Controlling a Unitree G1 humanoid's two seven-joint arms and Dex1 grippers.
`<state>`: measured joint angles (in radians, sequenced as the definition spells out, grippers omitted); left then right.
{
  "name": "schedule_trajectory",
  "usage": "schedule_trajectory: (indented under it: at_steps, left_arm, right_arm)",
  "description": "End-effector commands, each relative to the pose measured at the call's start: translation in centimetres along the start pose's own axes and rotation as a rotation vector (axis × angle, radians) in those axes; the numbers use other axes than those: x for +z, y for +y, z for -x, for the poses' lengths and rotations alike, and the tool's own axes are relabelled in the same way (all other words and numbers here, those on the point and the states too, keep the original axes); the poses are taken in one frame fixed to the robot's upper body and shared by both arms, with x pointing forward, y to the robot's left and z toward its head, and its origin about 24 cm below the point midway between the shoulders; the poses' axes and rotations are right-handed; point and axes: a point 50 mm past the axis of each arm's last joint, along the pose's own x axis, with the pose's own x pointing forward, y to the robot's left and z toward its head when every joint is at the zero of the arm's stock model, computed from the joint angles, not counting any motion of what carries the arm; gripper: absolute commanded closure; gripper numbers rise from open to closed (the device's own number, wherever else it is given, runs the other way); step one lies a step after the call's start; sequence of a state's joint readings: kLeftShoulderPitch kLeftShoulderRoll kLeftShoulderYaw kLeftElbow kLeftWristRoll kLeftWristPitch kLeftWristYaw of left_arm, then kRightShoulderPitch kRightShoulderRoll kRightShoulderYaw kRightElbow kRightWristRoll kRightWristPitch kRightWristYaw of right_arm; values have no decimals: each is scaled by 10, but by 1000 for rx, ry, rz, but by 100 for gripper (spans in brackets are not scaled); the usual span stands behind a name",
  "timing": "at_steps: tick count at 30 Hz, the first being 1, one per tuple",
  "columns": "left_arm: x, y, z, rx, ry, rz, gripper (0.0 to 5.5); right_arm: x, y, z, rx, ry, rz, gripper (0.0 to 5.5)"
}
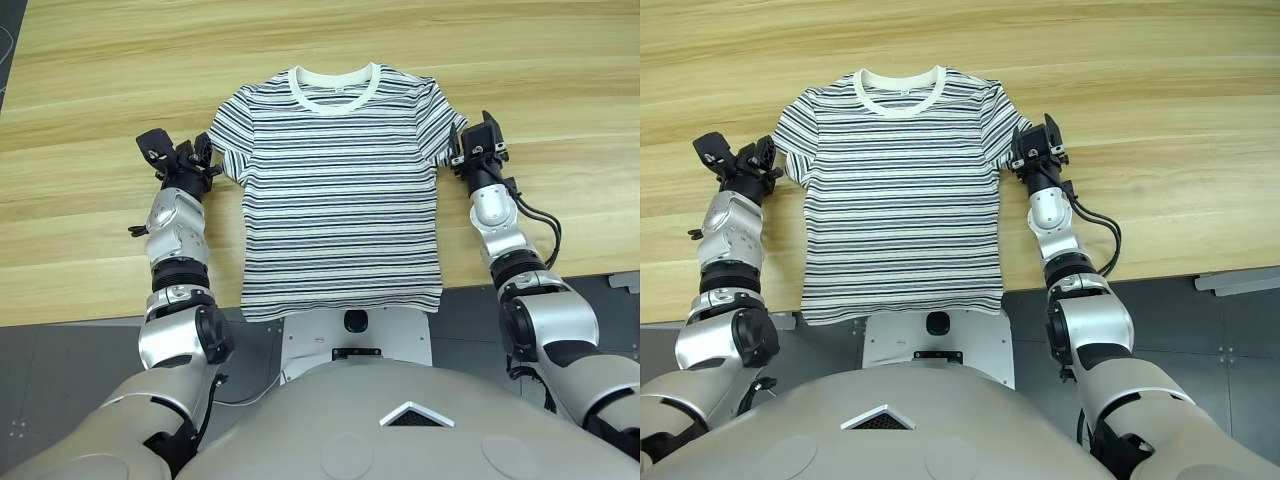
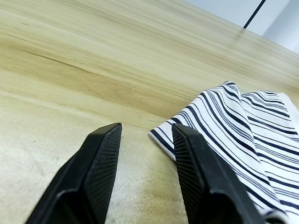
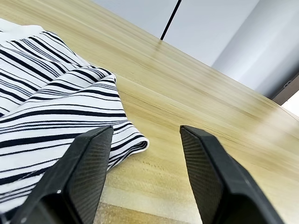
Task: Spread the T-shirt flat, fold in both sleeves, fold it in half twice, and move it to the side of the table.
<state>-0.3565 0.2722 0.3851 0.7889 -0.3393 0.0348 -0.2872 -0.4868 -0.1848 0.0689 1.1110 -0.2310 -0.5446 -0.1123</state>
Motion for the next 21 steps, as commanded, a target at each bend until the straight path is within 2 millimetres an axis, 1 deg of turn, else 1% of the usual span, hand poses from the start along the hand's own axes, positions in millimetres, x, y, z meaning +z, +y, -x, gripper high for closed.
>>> schedule_trajectory:
  at_steps: [1, 8, 12, 15, 18, 20, 21]
  left_arm:
    - [-20, -6, 3, -34, 85, 27, 351]
    - [-17, -14, -5, -53, 90, 86, 351]
    - [-16, -12, -8, -15, 85, 90, 351]
    - [-18, -11, -8, -14, 87, 92, 394]
    - [-21, -14, -7, -45, 92, 84, 447]
    - [-21, -17, -7, -70, 89, 90, 464]
    - [-21, -18, -7, -76, 86, 94, 486]
  right_arm:
    - [2, 1, -2, -12, 1, -6, 286]
    - [3, 2, -2, -18, -1, -7, 286]
    - [5, 0, -3, -27, -13, -8, 286]
    - [6, -1, -4, -34, -18, -9, 282]
    - [7, -2, -4, -43, -22, -10, 282]
    - [7, -4, -5, -53, -22, -11, 282]
    - [8, -4, -5, -56, -22, -12, 282]
